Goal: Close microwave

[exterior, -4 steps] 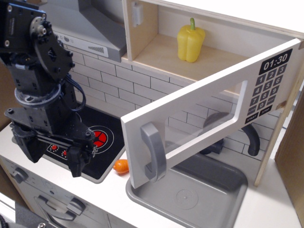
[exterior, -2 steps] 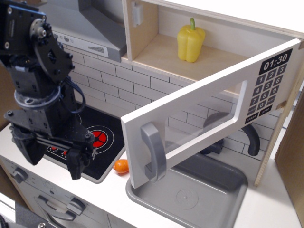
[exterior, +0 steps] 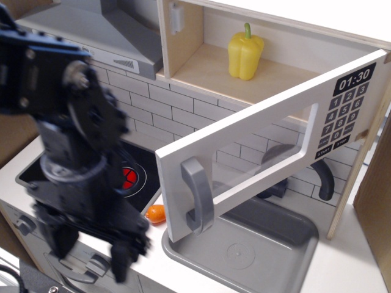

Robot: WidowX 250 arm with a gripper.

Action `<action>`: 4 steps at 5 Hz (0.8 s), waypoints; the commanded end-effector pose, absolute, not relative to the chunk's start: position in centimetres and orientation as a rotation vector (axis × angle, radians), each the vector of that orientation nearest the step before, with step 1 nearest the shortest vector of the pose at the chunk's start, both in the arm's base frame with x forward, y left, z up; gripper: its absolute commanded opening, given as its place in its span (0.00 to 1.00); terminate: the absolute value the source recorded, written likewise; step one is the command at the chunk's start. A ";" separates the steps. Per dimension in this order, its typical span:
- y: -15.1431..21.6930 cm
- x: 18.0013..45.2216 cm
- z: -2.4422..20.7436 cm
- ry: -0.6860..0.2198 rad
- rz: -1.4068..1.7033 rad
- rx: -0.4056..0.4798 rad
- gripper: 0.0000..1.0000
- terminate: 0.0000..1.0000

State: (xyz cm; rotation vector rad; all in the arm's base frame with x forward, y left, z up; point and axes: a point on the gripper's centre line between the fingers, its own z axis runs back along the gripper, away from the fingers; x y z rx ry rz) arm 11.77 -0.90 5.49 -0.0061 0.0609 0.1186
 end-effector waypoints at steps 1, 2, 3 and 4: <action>-7.4 12.1 5.7 0.079 0.001 -0.098 1.00 0.00; -10.8 12.8 5.5 0.100 -0.053 -0.172 1.00 0.00; -13.7 13.7 5.9 0.068 -0.054 -0.227 1.00 0.00; -14.8 15.5 6.9 0.013 -0.027 -0.267 1.00 0.00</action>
